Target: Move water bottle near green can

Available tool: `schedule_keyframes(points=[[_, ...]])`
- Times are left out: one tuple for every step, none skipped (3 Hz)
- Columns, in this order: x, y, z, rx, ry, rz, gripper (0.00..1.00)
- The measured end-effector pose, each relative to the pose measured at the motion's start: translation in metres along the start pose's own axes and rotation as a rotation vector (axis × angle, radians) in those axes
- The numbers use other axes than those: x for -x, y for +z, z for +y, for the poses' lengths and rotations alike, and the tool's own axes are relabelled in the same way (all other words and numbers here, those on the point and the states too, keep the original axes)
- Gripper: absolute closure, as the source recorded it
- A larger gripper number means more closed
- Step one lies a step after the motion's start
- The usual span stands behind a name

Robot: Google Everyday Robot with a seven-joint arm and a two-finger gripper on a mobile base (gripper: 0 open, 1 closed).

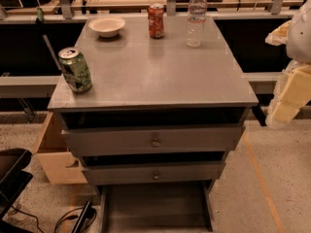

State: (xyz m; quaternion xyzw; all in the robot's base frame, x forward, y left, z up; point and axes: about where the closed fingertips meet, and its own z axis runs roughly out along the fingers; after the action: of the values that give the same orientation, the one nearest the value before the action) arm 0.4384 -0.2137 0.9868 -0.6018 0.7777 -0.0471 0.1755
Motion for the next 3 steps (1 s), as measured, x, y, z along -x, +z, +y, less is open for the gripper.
schedule_keyframes(points=[[0.000,0.000,0.000,0.000,0.000,0.000,0.00],[-0.001,0.000,-0.024,-0.068,0.060,-0.093,0.00],[0.005,0.010,-0.072,-0.160,0.121,-0.254,0.00]])
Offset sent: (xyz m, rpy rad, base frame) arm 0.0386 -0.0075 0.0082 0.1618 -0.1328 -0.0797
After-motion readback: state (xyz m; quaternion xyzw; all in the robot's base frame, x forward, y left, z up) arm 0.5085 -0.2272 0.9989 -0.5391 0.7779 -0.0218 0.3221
